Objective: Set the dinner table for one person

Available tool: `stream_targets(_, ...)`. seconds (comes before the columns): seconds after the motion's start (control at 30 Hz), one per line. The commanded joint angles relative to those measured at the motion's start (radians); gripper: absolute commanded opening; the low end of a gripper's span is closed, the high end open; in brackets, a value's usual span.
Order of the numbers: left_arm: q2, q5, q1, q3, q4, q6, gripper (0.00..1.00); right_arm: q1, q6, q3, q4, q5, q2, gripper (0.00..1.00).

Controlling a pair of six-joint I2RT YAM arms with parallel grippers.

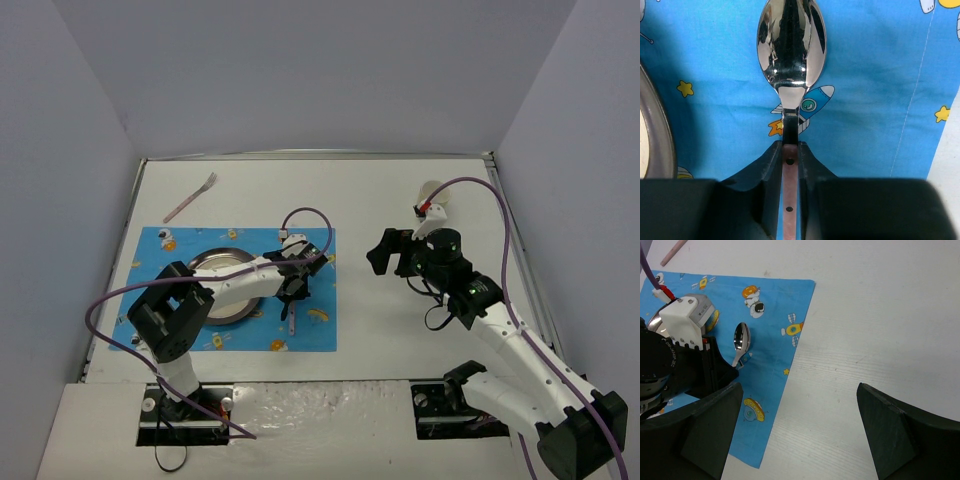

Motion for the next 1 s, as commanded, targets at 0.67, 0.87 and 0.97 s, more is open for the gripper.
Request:
stream_targets(0.67,-0.347,0.048,0.264,0.200,-0.069,0.493,0.81,-0.004,-0.014,0.024,0.049,-0.047,-0.017,0.94)
stream_targets(0.87,-0.237,0.222,0.611,0.370,-0.065,0.761,0.95,-0.002,-0.051,0.001,0.079,-0.089,-0.012,0.96)
stream_targets(0.97,-0.109,0.300,0.721,0.473,-0.038,0.814,0.97,-0.002,-0.064,-0.015,0.116,-0.127,-0.015,0.99)
